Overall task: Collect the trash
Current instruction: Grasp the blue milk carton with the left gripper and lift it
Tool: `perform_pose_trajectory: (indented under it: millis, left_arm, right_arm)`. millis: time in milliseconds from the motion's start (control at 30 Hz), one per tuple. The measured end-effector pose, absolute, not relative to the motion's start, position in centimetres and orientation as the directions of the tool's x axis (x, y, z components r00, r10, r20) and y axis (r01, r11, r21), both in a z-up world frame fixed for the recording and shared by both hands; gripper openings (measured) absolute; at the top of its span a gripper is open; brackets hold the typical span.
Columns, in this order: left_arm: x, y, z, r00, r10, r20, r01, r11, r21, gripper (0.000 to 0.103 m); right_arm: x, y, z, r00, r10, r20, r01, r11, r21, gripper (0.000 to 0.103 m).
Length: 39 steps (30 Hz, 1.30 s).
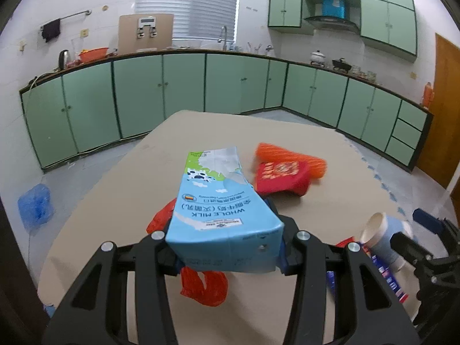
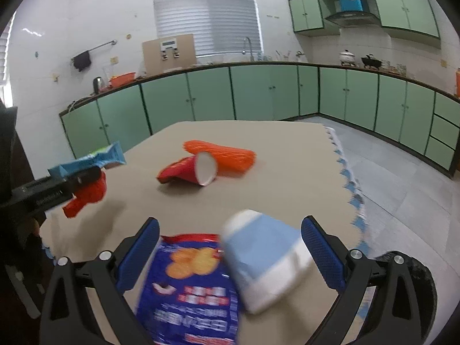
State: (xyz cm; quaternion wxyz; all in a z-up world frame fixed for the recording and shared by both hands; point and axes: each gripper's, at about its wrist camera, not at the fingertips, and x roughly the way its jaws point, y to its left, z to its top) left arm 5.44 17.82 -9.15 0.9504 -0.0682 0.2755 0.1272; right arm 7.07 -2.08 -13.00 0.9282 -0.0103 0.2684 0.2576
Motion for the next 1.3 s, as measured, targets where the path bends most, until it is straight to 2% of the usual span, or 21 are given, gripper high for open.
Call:
perform_pose_trajectory:
  millis: [133,233,633,900,1300]
  left_arm:
    - [4.5,19.7,-9.5,0.821,0.185,-0.539,-0.277,0.956,-0.094,0.044]
    - [4.2,21.1,-9.7,0.831,0.118,-0.543,-0.243,0.956,-0.164,0.044]
    - [7.0,18.1,-9.9,0.841,0.090,-0.533,-0.199,0.968,-0.150,0.044]
    - [9.0,14.4,-9.1,0.863,0.020,-0.505,-0.112,0.982,-0.153,0.044]
    - [7.8,15.6,-9.5,0.850,0.063,-0.522,-0.150,0.981,-0.126,0.044]
  right_arm:
    - [6.9,0.1,-13.0,0.708,0.495,-0.504,-0.510,0.852,0.120,0.097]
    - [6.7,1.4,-13.0,0.697,0.508,-0.506,-0.531,0.840,0.113,0.097]
    - [7.4,-1.0,-12.6,0.739,0.450,-0.502,-0.468,0.878,0.097,0.097]
    - [8.6,-4.2,-12.4,0.774,0.389,-0.499,-0.397,0.913,0.096,0.097]
    - [8.6,-4.0,-13.0,0.770,0.395,-0.501,-0.407,0.909,0.091,0.097]
